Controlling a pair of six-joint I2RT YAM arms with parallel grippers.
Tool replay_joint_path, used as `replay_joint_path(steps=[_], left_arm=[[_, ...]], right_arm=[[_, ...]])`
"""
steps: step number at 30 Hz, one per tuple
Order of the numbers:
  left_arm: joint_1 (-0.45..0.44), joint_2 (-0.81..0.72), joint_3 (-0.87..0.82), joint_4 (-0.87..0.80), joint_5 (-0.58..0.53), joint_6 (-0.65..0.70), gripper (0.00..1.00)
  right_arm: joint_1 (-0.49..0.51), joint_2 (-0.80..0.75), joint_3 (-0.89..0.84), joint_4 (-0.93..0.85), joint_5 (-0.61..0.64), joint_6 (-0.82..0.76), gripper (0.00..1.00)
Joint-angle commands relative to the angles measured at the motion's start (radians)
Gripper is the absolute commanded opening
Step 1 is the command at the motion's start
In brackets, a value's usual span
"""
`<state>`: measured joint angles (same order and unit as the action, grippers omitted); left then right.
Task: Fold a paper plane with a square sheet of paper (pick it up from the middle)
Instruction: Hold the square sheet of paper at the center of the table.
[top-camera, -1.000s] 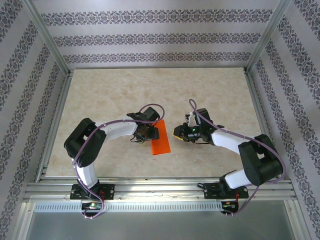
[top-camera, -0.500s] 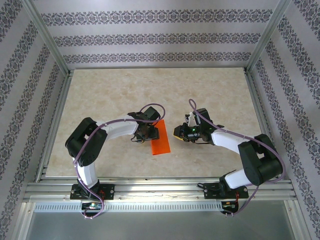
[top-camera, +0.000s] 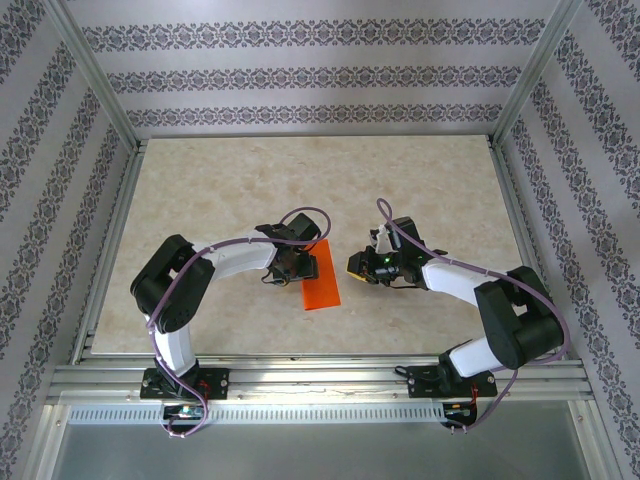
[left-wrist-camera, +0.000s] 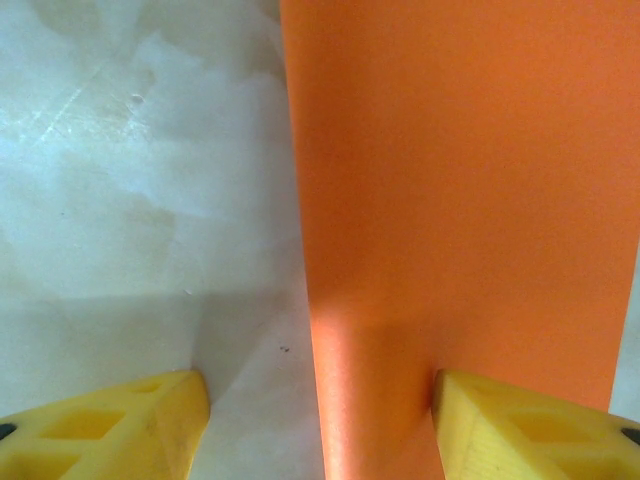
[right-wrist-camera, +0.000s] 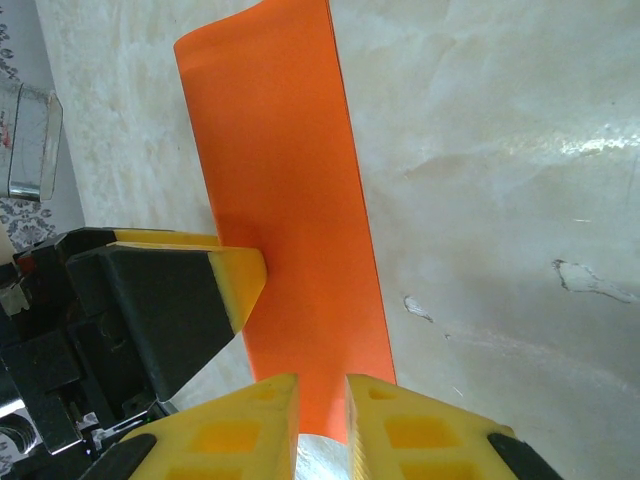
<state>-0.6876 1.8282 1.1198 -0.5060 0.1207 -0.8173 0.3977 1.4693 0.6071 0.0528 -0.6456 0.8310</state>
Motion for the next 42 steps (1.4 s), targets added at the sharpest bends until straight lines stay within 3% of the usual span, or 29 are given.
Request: replay_joint_path(steps=[1, 7, 16, 32, 42], left_arm=[[-0.018, 0.082, -0.03, 0.027, 0.019, 0.023, 0.63], [-0.018, 0.084, -0.027, 0.024, 0.017, 0.026, 0.63], [-0.018, 0.087, -0.028, 0.033, 0.02, 0.022, 0.63], [-0.018, 0.084, -0.038, 0.04, 0.022, 0.019, 0.63], [-0.018, 0.055, -0.037, 0.066, 0.043, 0.012, 0.64]], right_arm=[[0.01, 0.016, 0.025, -0.005, -0.025, -0.013, 0.2], [0.014, 0.029, 0.032, 0.004, -0.033, -0.013, 0.19], [0.064, 0.169, 0.125, 0.003, -0.032, -0.035, 0.0], [0.134, 0.344, 0.253, -0.063, 0.036, -0.076, 0.0], [0.162, 0.385, 0.262, -0.283, 0.234, -0.212, 0.0]])
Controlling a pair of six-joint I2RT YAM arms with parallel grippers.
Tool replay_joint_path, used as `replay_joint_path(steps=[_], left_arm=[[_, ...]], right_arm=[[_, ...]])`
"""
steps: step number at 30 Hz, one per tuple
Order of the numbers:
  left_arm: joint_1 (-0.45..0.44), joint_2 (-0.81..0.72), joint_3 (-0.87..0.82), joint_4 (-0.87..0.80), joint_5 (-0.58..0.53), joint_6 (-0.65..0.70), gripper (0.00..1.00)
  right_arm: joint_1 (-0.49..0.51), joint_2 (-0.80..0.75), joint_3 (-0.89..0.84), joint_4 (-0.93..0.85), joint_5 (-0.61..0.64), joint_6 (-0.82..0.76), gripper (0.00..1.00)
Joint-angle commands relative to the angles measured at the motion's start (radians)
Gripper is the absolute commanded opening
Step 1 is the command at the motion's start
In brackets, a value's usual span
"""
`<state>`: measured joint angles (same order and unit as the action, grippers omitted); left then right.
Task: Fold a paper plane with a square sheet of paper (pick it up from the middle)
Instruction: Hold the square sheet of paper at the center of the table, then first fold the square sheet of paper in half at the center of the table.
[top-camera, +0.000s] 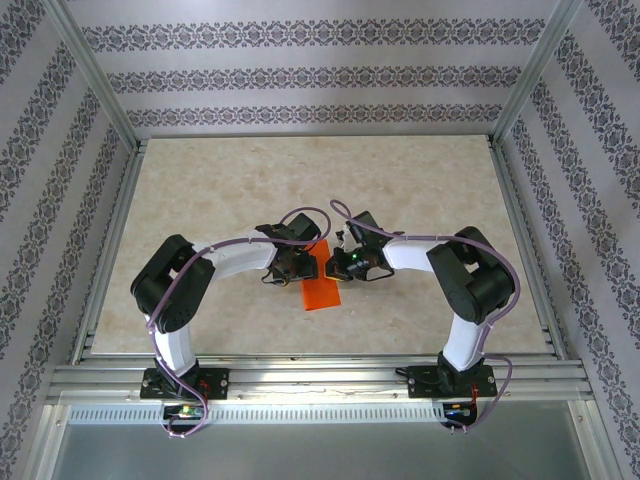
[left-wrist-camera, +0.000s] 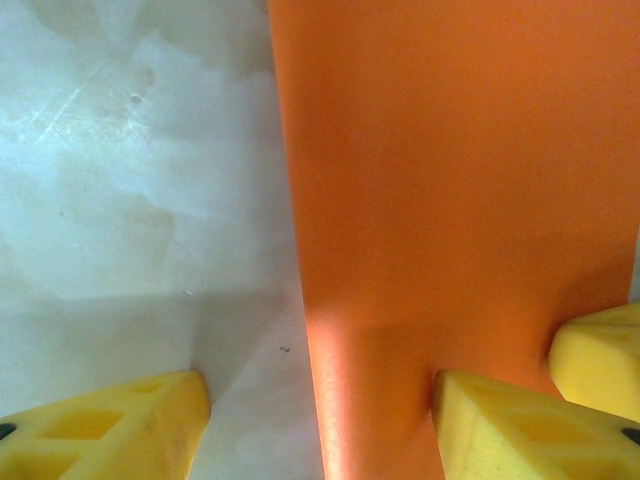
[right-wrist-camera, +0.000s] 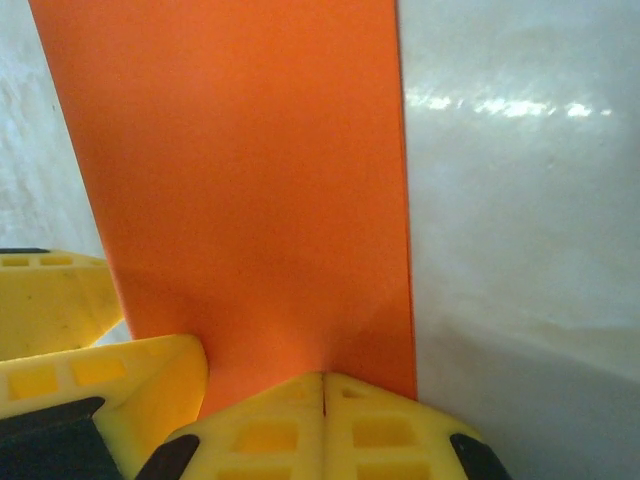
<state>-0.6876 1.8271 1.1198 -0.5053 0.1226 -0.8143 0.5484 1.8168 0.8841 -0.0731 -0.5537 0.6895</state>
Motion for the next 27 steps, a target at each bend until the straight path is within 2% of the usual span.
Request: replay_joint_path(steps=[1, 7, 10, 13, 14, 17, 21, 24, 27], left_arm=[[-0.018, 0.041, -0.035, 0.074, 0.049, 0.004, 0.64], [-0.015, -0.102, -0.031, 0.127, 0.057, 0.007, 0.68], [-0.008, -0.179, -0.067, 0.172, 0.057, 0.0, 0.65], [0.011, -0.256, -0.155, 0.293, 0.1, -0.024, 0.45], [0.02, -0.284, -0.193, 0.345, 0.122, -0.035, 0.35], [0.053, -0.314, -0.277, 0.515, 0.223, -0.059, 0.19], [0.06, -0.267, -0.304, 0.632, 0.338, -0.066, 0.03], [0.059, -0.212, -0.31, 0.686, 0.373, -0.084, 0.0], [0.061, -0.168, -0.314, 0.674, 0.346, -0.091, 0.0]], right_arm=[[0.011, 0.039, -0.011, -0.175, 0.155, -0.082, 0.0], [0.003, 0.035, 0.007, -0.198, 0.155, -0.101, 0.0], [-0.002, 0.038, 0.011, -0.192, 0.137, -0.093, 0.0], [-0.004, 0.035, 0.018, -0.2, 0.135, -0.094, 0.0], [-0.004, 0.033, 0.019, -0.201, 0.135, -0.093, 0.0], [-0.003, 0.032, 0.024, -0.203, 0.132, -0.086, 0.0], [-0.003, 0.032, 0.027, -0.209, 0.135, -0.083, 0.0], [-0.002, 0.029, 0.027, -0.215, 0.136, -0.082, 0.0], [-0.002, 0.029, 0.025, -0.213, 0.136, -0.079, 0.0]])
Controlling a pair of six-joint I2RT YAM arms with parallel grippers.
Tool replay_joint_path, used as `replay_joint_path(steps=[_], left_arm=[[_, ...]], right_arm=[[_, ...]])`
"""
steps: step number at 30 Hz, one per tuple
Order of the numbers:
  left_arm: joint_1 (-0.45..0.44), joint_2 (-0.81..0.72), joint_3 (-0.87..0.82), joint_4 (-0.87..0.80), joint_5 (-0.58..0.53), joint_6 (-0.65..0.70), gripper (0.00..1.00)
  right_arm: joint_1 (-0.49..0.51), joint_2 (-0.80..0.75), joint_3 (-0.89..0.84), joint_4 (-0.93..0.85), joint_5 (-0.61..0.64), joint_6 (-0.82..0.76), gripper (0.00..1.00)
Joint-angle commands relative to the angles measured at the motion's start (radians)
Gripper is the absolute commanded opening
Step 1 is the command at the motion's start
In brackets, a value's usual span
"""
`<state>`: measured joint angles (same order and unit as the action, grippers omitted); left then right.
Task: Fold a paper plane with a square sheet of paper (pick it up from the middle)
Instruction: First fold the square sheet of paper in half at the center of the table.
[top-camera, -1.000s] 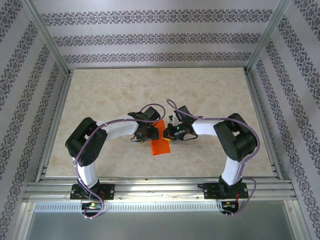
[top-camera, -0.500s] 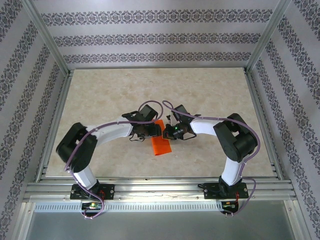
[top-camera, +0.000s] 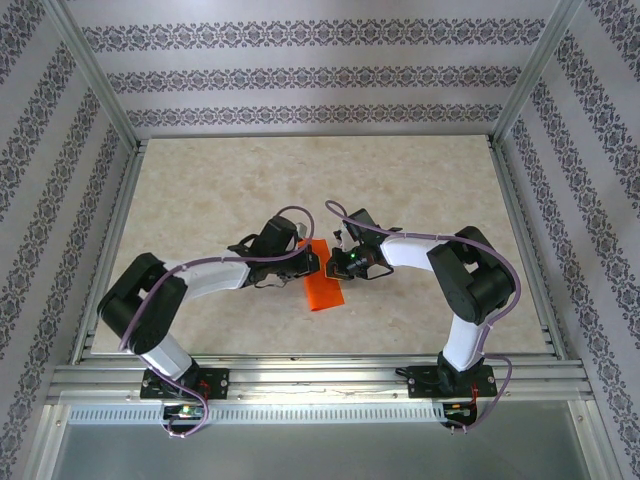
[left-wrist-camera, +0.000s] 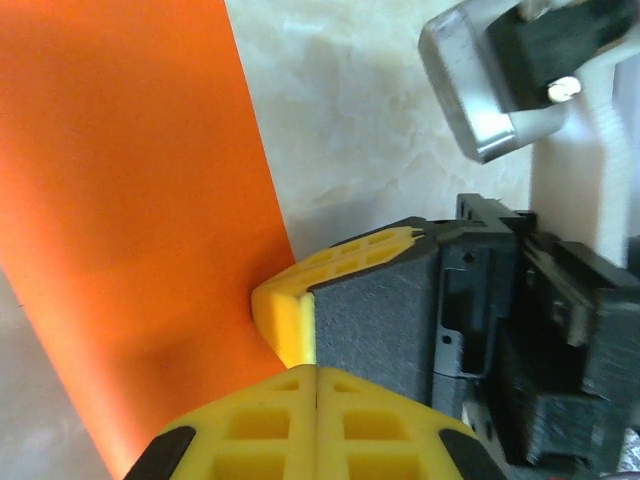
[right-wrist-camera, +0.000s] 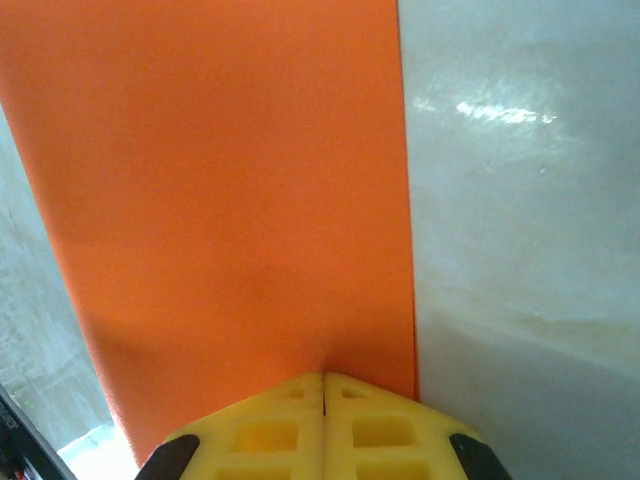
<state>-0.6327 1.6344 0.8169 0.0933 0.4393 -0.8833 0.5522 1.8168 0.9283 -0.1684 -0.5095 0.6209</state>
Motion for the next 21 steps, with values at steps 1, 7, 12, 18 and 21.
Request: replay_joint_path(steps=[1, 7, 12, 18, 21], left_arm=[[0.007, 0.035, -0.017, 0.067, 0.018, -0.022, 0.0], [0.009, 0.044, -0.065, 0.035, -0.043, -0.012, 0.0], [0.015, 0.067, -0.11, 0.015, -0.076, 0.003, 0.0], [0.016, 0.076, -0.152, -0.033, -0.103, 0.031, 0.0], [0.018, 0.035, -0.147, -0.05, -0.089, 0.045, 0.02]], right_arm=[[-0.005, 0.027, -0.02, -0.117, 0.09, -0.009, 0.0], [0.001, 0.027, -0.025, -0.105, 0.084, -0.001, 0.0], [0.004, 0.031, -0.027, -0.099, 0.085, 0.006, 0.0], [0.007, 0.038, -0.032, -0.097, 0.095, 0.012, 0.0], [0.007, 0.034, -0.039, -0.093, 0.098, 0.018, 0.0]])
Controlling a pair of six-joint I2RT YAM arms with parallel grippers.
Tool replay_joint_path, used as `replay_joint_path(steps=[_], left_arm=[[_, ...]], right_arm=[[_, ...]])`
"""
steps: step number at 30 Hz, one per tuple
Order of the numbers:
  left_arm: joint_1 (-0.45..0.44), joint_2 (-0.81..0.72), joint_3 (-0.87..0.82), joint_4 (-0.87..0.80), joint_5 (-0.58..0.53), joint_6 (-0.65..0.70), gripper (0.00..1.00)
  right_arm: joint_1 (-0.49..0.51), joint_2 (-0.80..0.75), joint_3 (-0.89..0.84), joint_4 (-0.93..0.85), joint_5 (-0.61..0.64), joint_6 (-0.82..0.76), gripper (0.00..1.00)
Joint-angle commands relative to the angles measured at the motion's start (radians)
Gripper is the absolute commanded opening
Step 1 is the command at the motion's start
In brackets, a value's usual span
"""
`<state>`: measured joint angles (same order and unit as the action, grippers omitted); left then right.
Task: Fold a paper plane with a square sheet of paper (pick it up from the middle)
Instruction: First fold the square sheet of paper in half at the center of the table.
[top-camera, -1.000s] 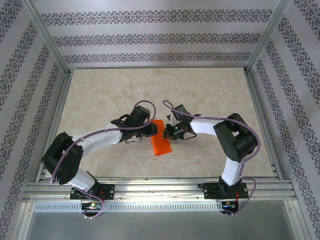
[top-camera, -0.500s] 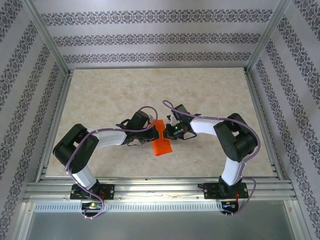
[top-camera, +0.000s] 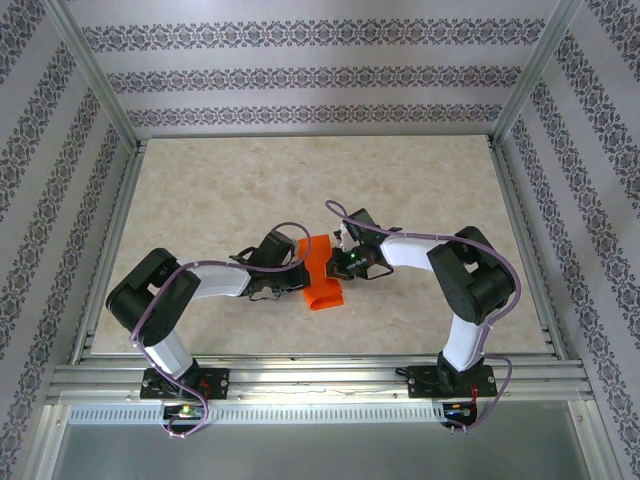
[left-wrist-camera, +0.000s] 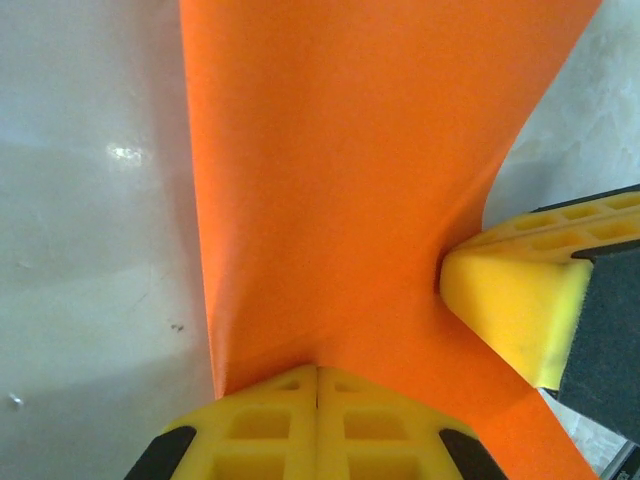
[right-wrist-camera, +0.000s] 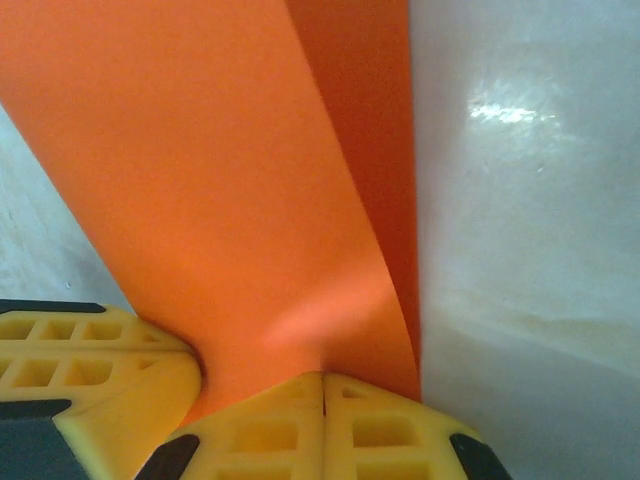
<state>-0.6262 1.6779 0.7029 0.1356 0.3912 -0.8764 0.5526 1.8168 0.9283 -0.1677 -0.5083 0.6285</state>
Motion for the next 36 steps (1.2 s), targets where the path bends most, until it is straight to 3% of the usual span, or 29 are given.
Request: replay_joint_path(steps=[1, 6, 9, 16, 27, 36], left_arm=[[0.011, -0.023, -0.021, -0.095, -0.026, 0.041, 0.03], [0.005, -0.109, 0.05, -0.122, 0.042, 0.033, 0.05], [0.004, -0.127, 0.022, -0.036, 0.098, -0.018, 0.05], [0.0, -0.049, -0.022, 0.091, 0.186, -0.086, 0.04], [-0.005, -0.038, -0.153, -0.008, 0.107, -0.018, 0.03], [-0.012, -0.164, -0.089, 0.002, 0.154, -0.04, 0.05]], right_arm=[[0.007, 0.033, -0.039, -0.092, 0.098, 0.012, 0.0], [0.008, 0.028, -0.035, -0.095, 0.1, 0.014, 0.0], [0.009, 0.026, -0.034, -0.098, 0.099, 0.013, 0.0], [0.012, 0.028, -0.038, -0.09, 0.097, 0.017, 0.0], [0.013, 0.024, -0.051, -0.089, 0.106, 0.019, 0.0], [0.013, 0.018, -0.046, -0.096, 0.114, 0.019, 0.0]])
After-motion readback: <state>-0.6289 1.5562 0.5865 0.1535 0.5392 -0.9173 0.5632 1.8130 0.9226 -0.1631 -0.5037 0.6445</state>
